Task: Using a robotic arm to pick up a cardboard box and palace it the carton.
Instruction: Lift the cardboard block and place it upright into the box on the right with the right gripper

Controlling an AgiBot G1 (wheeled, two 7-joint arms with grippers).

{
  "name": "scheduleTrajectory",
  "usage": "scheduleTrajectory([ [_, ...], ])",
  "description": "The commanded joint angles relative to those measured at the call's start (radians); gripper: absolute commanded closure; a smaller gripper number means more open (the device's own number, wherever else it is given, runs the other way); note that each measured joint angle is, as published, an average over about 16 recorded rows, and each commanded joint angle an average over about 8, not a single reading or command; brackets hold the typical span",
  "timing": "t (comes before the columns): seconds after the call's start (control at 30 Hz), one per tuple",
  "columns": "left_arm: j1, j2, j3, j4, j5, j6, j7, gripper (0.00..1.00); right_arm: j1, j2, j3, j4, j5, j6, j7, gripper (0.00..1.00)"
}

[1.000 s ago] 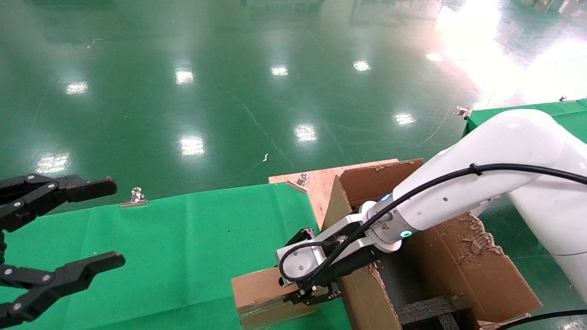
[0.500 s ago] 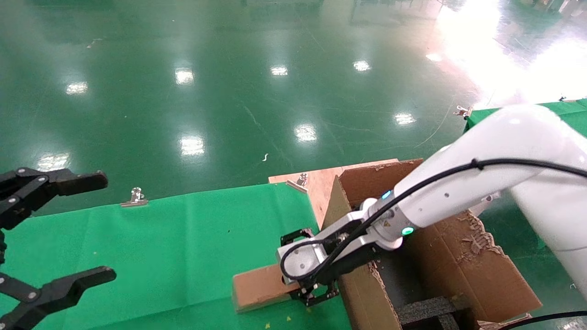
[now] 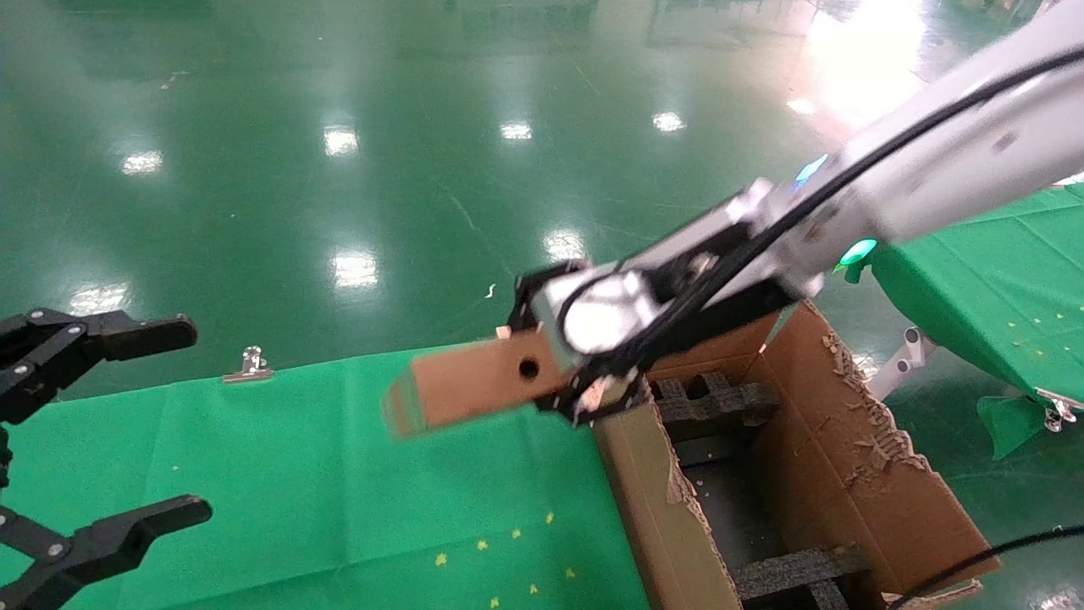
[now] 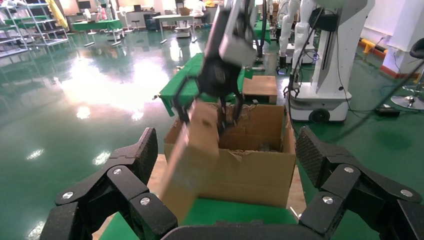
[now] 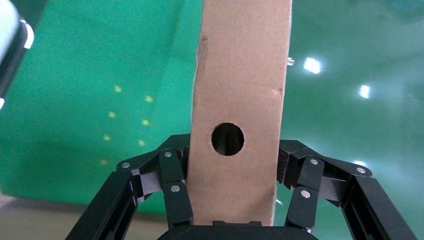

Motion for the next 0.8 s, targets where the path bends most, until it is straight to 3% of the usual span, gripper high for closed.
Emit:
scheduleTrajectory([
  [0.03, 0.000, 0.000, 0.000, 0.000, 0.000, 0.000, 0.000, 0.00, 0.063, 0.015, -0.028, -0.019, 0.037, -0.001, -0.012, 1.00],
  [0.43, 0.000, 0.000, 0.000, 0.000, 0.000, 0.000, 0.000, 0.00, 0.218, 0.085, -0.174, -0.135, 0.122, 0.006, -0.068, 1.00],
  [0.8, 0.000, 0.000, 0.000, 0.000, 0.000, 0.000, 0.000, 0.00, 0.322, 0.275, -0.306, -0.168, 0.104, 0.003, -0.061, 1.00],
])
